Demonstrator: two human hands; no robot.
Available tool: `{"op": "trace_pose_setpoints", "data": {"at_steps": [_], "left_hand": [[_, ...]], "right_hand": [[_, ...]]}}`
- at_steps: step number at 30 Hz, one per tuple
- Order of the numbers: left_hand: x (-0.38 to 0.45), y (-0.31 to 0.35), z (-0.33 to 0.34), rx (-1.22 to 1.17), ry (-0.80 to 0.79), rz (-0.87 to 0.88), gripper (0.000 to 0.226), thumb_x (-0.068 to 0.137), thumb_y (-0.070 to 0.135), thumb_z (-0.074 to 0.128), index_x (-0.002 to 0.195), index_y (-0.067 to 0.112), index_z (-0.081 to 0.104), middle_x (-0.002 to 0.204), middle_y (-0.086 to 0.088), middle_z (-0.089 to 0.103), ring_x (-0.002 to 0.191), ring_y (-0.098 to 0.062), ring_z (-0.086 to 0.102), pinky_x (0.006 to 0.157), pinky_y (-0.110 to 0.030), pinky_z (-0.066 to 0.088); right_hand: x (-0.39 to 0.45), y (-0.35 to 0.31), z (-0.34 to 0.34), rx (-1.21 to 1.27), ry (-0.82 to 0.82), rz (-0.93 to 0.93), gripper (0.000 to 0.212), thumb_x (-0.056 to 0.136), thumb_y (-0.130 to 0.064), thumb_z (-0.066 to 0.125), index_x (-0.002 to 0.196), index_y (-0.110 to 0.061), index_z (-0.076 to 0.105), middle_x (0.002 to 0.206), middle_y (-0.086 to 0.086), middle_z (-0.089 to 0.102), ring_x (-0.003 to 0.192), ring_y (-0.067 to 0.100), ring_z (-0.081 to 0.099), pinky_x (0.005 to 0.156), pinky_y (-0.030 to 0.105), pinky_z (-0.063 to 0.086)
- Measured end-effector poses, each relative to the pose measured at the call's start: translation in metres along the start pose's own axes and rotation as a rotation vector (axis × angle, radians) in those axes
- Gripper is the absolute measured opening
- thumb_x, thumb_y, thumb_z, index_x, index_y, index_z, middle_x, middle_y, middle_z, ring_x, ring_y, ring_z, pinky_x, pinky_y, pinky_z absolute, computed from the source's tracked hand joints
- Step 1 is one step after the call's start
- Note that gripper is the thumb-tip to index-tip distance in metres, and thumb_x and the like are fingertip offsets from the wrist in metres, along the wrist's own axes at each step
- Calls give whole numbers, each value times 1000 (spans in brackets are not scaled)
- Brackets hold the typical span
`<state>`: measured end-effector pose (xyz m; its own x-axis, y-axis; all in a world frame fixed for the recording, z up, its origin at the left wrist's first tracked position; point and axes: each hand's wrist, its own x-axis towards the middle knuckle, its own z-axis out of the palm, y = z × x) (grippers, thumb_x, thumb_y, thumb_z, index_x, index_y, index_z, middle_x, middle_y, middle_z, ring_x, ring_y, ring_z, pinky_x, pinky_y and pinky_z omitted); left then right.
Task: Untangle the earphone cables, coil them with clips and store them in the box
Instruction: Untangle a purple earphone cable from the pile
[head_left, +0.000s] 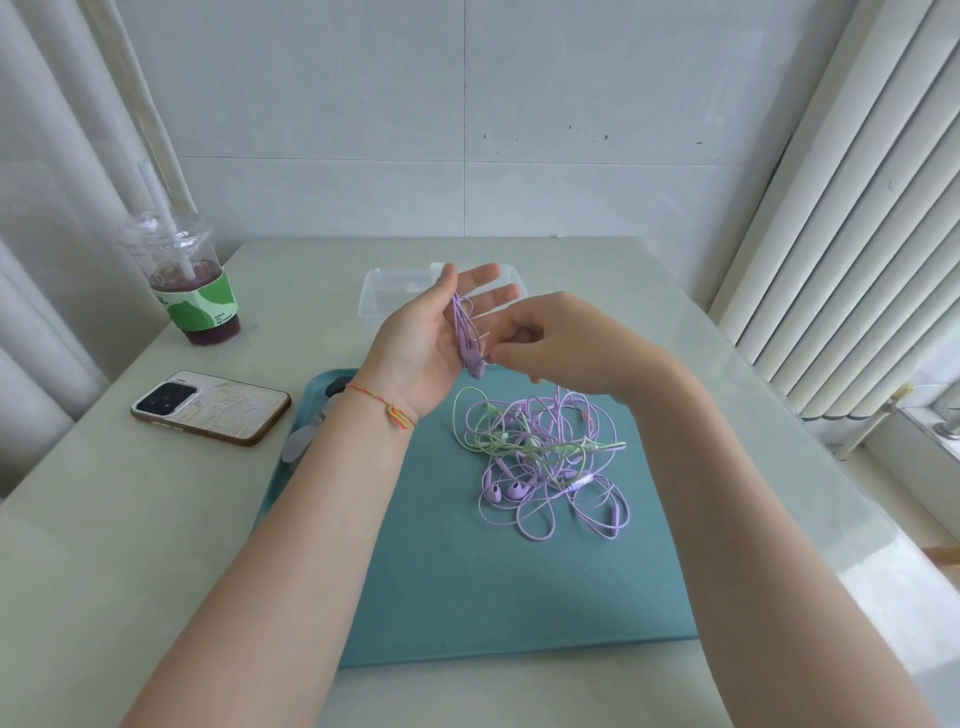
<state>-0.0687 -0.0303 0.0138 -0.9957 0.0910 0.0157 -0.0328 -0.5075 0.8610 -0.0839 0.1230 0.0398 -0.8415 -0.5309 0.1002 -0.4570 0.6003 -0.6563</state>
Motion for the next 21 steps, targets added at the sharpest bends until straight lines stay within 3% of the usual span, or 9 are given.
{"op": "trace_pose_setpoints", "data": {"at_steps": [3,6,9,12,14,18,21], "left_hand": [[0,1,-1,-55,-18,-13,43,105,38,27,117,12,58,116,-14,65,84,-28,70,48,-27,51],[0,2,-4,-104,-44,-13,43,104,40,27,114,14,61,114,-12,68,100,-34,67,58,-35,53],[0,1,-4,-72,-38,-38,42,104,39,29,113,12,61,111,-13,68,98,-34,65,61,-36,56],[3,-5,-2,122,-46,-79,44,105,36,29,117,8,60,101,-13,69,95,-30,66,89,-46,53],[3,-10,1,242,-42,-98,43,105,34,28,111,9,62,88,-5,74,83,-23,71,102,-50,43],[1,-11,2,254,-110,-161,43,105,36,27,108,11,62,94,-5,74,88,-28,72,100,-47,44],[-2,-10,3,262,-190,-216,44,105,33,25,108,9,62,91,-9,74,73,-24,71,83,-40,56]], "right_hand": [[-1,1,-3,-14,41,23,12,86,-17,59,88,-8,67,68,-5,57,59,15,56,64,32,52],[-2,4,-9,-9,127,47,11,88,-17,57,85,-12,66,64,-7,54,57,19,55,56,27,46],[-3,0,-9,10,157,13,12,87,-23,64,85,-12,66,63,-4,51,54,17,50,55,31,47],[-5,-7,-7,39,127,-38,27,85,-28,70,80,-3,60,61,-9,59,45,12,44,46,30,45],[-7,-10,-8,18,115,-38,28,85,-31,71,79,-6,60,59,-3,57,36,5,41,37,19,36],[-6,-3,-14,47,196,3,16,92,-27,61,83,-14,66,60,-8,54,37,1,44,41,16,34],[-1,5,-17,97,318,16,14,91,-20,57,82,-20,69,61,-11,58,42,-2,44,51,21,33]]}}
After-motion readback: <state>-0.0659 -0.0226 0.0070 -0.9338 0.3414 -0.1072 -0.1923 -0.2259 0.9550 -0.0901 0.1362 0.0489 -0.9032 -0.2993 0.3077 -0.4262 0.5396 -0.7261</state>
